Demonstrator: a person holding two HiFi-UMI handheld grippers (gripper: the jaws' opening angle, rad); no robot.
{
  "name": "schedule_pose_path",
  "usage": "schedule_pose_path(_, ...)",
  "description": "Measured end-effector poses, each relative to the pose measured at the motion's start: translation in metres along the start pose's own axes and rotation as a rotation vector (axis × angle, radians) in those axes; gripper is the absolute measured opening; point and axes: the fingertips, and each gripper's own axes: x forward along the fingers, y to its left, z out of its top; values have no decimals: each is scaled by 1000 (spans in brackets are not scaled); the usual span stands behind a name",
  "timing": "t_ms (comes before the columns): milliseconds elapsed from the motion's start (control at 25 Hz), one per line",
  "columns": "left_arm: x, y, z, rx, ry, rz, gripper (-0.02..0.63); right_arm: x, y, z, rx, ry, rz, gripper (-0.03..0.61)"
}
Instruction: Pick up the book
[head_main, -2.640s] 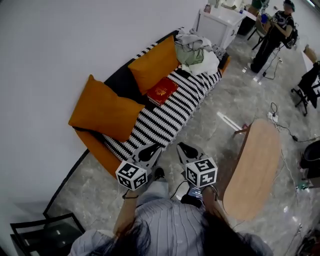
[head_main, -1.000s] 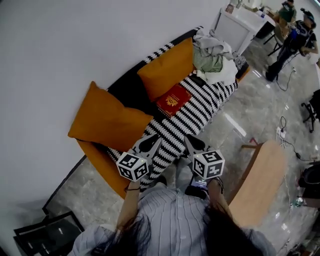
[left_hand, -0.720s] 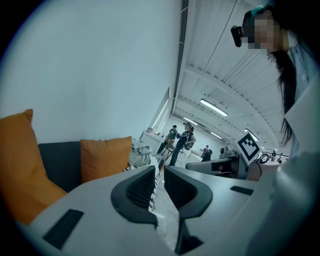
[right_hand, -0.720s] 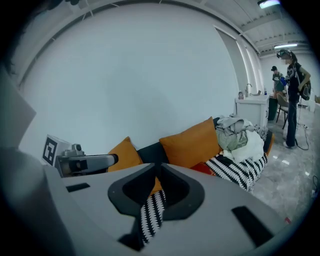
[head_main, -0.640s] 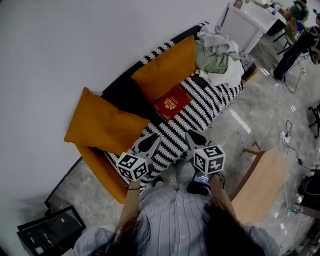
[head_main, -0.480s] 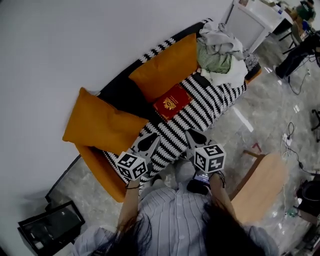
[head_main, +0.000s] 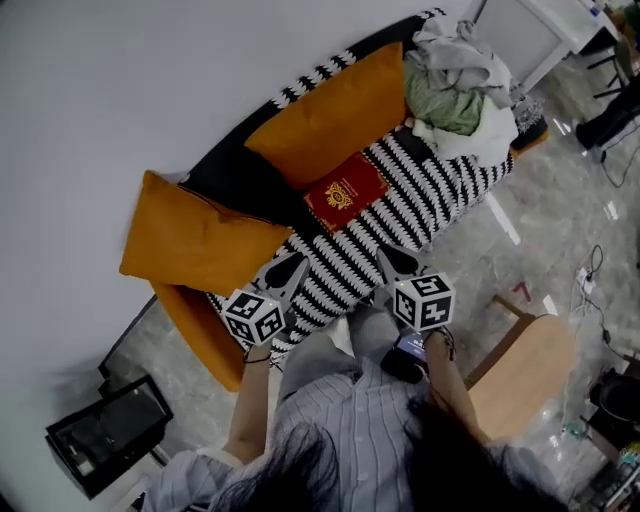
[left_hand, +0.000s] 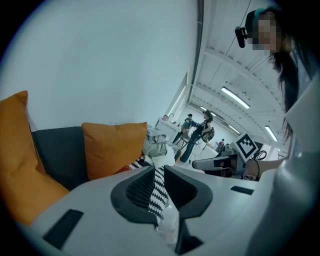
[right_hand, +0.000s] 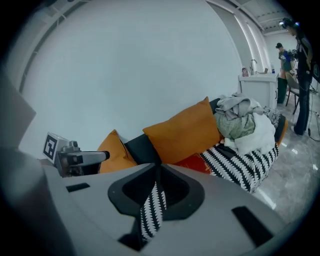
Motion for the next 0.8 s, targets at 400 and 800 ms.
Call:
schedule_pose_path(400,51,40,-10,-18,75,18,48,43,-62,-7,55,60,3,43)
schedule_pose_path(800,102,98,-45,-77,185,14,61,108,-124,-25,127,114,-6,43)
